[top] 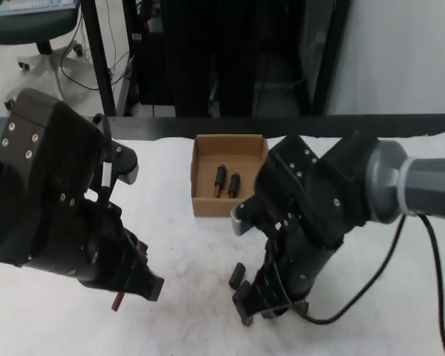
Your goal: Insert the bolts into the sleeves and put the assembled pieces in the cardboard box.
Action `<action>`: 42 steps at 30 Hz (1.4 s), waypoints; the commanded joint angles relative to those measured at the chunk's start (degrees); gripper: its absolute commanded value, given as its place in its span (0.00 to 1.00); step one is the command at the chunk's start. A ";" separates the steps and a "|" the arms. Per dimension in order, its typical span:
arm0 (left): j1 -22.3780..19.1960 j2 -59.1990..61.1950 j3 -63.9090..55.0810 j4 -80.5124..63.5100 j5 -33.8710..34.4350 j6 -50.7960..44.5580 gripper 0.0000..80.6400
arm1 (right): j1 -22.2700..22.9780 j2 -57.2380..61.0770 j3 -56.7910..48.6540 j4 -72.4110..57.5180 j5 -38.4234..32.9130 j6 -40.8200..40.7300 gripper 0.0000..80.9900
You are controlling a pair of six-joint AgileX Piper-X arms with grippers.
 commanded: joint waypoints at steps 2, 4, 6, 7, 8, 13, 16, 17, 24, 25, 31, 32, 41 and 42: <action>0.15 -0.88 -0.16 0.72 -0.57 0.49 0.00 | 0.11 1.62 -3.59 -0.83 0.76 -2.19 0.32; 0.15 -0.88 -0.16 0.72 -0.57 0.49 0.00 | 0.11 2.44 -4.74 -0.73 1.68 -3.34 0.32; 0.15 -0.88 -0.16 0.72 -0.57 0.49 0.00 | 0.11 2.98 -5.37 -0.64 2.55 -4.15 0.32; 0.15 -0.88 -0.16 0.72 -0.57 0.49 0.00 | 0.11 3.16 -5.52 -0.46 2.83 -5.18 0.32; 0.15 -0.88 -0.16 0.72 -0.57 0.49 0.00 | 0.00 3.15 -5.56 -0.16 2.90 -5.64 0.32; 0.15 -0.88 -0.16 0.70 -0.47 0.49 0.00 | -0.02 3.15 -5.53 1.96 3.09 -6.18 0.32; 0.15 -0.88 -0.16 0.70 -0.47 0.49 0.00 | -0.02 3.15 -5.53 2.26 3.22 -6.63 0.32; 0.15 -0.88 -0.16 0.70 -0.47 0.49 0.00 | -0.02 3.15 -5.53 2.23 3.22 -6.91 0.32; 0.15 -0.88 -0.16 0.70 -0.47 0.49 0.00 | -0.02 5.15 -5.53 2.53 3.22 -7.68 0.32; 0.15 -0.88 -0.16 0.70 -0.47 0.49 0.00 | -0.02 5.62 -5.53 2.61 3.22 -7.68 0.32; 0.15 -0.88 -0.16 0.70 -0.34 0.49 0.00 | -0.02 7.13 -5.53 2.75 3.22 -8.53 0.32; 0.15 -0.88 -0.16 0.70 0.10 0.49 0.00 | -0.02 7.12 -5.53 2.75 3.54 -8.53 0.32; 0.15 -0.88 -0.16 0.37 0.62 0.49 0.00 | -0.02 7.12 -5.40 3.19 3.54 -8.53 0.32; 0.15 -0.88 -0.16 0.37 0.62 0.49 0.00 | -0.02 7.12 -5.30 3.19 3.54 -8.69 0.32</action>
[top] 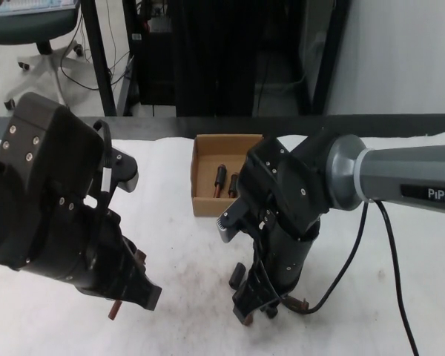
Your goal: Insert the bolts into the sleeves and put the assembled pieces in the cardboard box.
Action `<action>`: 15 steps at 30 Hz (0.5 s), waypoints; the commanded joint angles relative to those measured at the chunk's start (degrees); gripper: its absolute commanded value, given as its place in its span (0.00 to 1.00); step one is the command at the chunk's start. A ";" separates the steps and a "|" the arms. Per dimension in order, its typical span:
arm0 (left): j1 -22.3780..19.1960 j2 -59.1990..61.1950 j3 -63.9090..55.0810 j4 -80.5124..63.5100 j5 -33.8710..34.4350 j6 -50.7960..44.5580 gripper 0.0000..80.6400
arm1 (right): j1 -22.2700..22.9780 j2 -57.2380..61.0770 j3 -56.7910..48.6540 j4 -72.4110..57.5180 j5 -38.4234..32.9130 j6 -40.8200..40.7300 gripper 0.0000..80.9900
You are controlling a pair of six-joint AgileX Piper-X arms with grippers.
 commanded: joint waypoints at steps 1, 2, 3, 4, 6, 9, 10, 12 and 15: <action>0.15 -0.88 -0.16 -0.53 0.25 0.21 0.00 | -0.02 0.03 -0.13 0.91 0.00 -1.15 0.32; 0.15 -0.88 -0.16 -0.53 0.25 0.21 0.00 | -0.02 0.03 -0.03 1.09 0.00 -1.93 0.32; 0.15 -0.88 -0.16 -0.52 0.40 0.21 0.00 | -0.02 0.03 0.01 1.17 0.00 -2.19 0.32; 0.15 -0.88 -0.16 -0.52 0.45 0.21 0.00 | -0.02 0.03 0.01 1.68 0.00 -2.54 0.32; 0.15 -0.88 -0.16 -0.52 0.45 0.21 0.00 | -0.02 0.03 0.01 2.17 -0.32 -2.68 0.32; 0.15 -0.88 -0.16 -0.64 0.43 0.21 0.00 | -0.02 0.03 0.01 2.38 -0.32 -2.68 0.32; 0.15 -0.88 -0.16 -0.64 0.43 0.21 0.00 | -0.02 0.03 0.01 2.38 -0.32 -2.68 0.32; 0.15 -0.88 -0.16 -0.64 0.43 0.21 0.00 | -0.02 0.03 0.01 2.60 -0.32 -2.68 0.32; 0.15 -0.88 -0.16 -0.64 0.43 0.21 0.00 | -0.02 0.03 0.01 3.30 -0.32 -2.68 0.32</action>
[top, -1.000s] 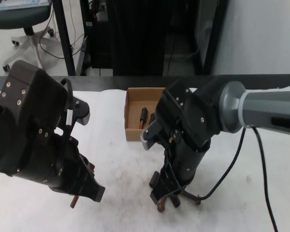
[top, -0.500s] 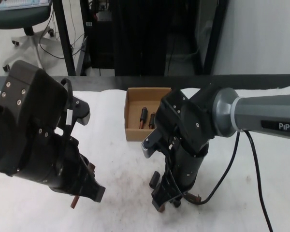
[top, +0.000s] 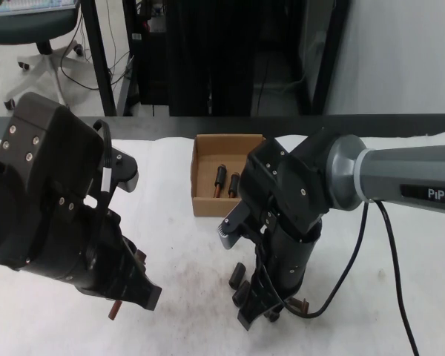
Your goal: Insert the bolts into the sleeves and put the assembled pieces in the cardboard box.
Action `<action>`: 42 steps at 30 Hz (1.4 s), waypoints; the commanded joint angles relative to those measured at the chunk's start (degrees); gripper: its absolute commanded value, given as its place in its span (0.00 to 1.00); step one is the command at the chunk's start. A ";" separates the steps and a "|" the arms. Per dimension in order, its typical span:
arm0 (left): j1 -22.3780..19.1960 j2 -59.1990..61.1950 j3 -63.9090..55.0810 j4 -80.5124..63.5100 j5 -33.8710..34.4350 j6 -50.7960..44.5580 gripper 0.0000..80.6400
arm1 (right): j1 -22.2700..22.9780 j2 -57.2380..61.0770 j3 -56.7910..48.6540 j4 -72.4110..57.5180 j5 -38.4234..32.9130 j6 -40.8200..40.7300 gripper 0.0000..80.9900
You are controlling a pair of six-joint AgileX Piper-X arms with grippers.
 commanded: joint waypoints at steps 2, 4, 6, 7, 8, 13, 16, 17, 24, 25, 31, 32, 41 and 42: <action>0.15 -0.88 -0.16 -0.64 0.43 0.21 0.00 | -0.02 0.03 0.01 1.68 -0.32 -0.52 0.33; 0.15 -0.88 -0.16 -0.64 0.43 0.21 0.00 | -0.02 0.03 0.01 1.47 -0.32 -0.52 0.35; 0.15 -0.88 -0.16 -0.64 0.43 0.21 0.00 | -0.02 0.03 0.01 1.41 -0.32 -0.52 0.39; 0.15 -0.88 -0.16 -0.64 0.43 0.21 0.00 | -0.02 0.03 0.01 1.24 -0.32 -0.52 0.41; 0.15 -0.88 -0.16 -0.64 0.43 0.21 0.00 | -0.02 0.03 0.01 1.24 0.00 -0.40 0.43; 0.15 -0.88 -0.16 -0.64 0.43 0.21 0.00 | -0.02 0.03 0.01 1.48 1.25 3.42 0.43; 0.15 -0.88 -0.16 -0.64 0.43 0.21 0.00 | -0.02 0.03 0.01 1.46 1.41 4.33 0.43; 0.15 -0.88 -0.16 -0.64 0.43 0.21 0.00 | -0.02 0.03 0.01 1.46 1.41 4.33 0.43; 0.15 -0.88 -0.16 -0.64 0.43 0.21 0.00 | -0.02 0.03 0.01 0.96 1.41 4.33 0.43; 0.15 -0.88 -0.16 -0.64 0.43 0.21 0.00 | -0.02 0.03 0.01 0.52 1.41 4.33 0.43; 0.15 -0.88 -0.16 -0.64 0.43 0.21 0.00 | -0.02 0.03 0.01 0.48 1.41 4.33 0.43; 0.15 -0.88 -0.16 -0.64 0.43 0.21 0.00 | -0.02 0.03 0.01 0.57 1.41 4.33 0.43; 0.15 -0.88 -0.16 -0.64 0.43 0.21 0.00 | -0.02 0.03 0.01 1.83 1.41 4.33 0.43; 0.15 -0.88 -0.16 -0.64 0.43 0.21 0.00 | -0.02 0.03 0.23 1.53 1.41 4.33 0.43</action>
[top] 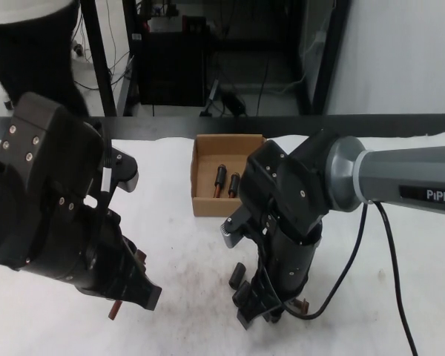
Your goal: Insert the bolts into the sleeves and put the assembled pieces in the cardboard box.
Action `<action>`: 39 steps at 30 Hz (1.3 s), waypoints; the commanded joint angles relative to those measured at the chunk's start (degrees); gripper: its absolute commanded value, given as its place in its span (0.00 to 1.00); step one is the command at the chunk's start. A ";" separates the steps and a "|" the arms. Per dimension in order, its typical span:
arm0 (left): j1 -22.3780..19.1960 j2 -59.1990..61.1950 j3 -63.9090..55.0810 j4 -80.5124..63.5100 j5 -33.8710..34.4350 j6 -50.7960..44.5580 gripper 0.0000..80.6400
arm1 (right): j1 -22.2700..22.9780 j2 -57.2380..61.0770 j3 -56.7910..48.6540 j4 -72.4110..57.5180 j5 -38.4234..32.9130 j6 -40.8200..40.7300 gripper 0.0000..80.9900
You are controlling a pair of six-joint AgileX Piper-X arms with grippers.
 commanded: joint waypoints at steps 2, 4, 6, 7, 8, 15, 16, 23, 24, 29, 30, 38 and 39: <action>0.15 -0.88 -0.16 -0.64 0.43 0.21 0.00 | -0.02 -0.04 0.68 -0.12 0.08 0.06 0.43; 0.15 -0.88 -0.16 -0.64 0.43 0.21 0.00 | -0.02 -0.04 1.52 -0.54 0.08 0.06 0.43; 0.15 -0.88 -0.16 -0.64 0.43 0.21 0.00 | -0.02 -0.04 2.43 -0.84 0.08 0.06 0.41; 0.15 -0.88 -0.16 -0.64 0.43 0.21 0.00 | -0.02 -0.04 2.69 -0.92 0.08 0.06 0.39; 0.15 -0.88 -0.16 -0.64 0.43 0.21 0.00 | -0.02 -0.04 2.97 -1.16 0.08 0.06 0.38; 0.15 -0.88 -0.16 -1.04 0.43 0.21 0.00 | -0.02 -0.04 2.96 -3.33 0.08 0.06 0.37; 0.15 -0.88 -0.16 -1.06 0.43 0.21 0.00 | -0.02 -0.04 2.96 -3.82 0.08 0.06 0.37; 0.15 -0.88 -0.16 -1.06 0.43 0.21 0.00 | -0.02 -0.04 2.96 -4.72 0.08 -1.38 0.37; 0.15 -0.88 -0.16 -1.06 0.43 0.21 0.00 | -0.02 -0.04 2.96 -4.98 0.08 -1.83 0.37; 0.15 -0.88 -0.16 -1.06 0.43 0.21 0.00 | -0.02 -0.04 2.96 -5.68 0.08 -2.20 0.37; 0.15 -0.88 -0.16 -1.06 0.43 0.21 0.00 | -0.02 -0.04 2.96 -5.93 0.08 -2.20 0.37; 0.15 -0.88 -0.16 -1.06 0.43 0.21 0.00 | -0.02 -0.04 2.96 -6.23 0.08 -3.12 0.01; 0.15 -0.88 -0.16 -1.06 0.43 0.21 0.00 | -0.02 -0.04 2.96 -6.00 0.08 -3.12 0.01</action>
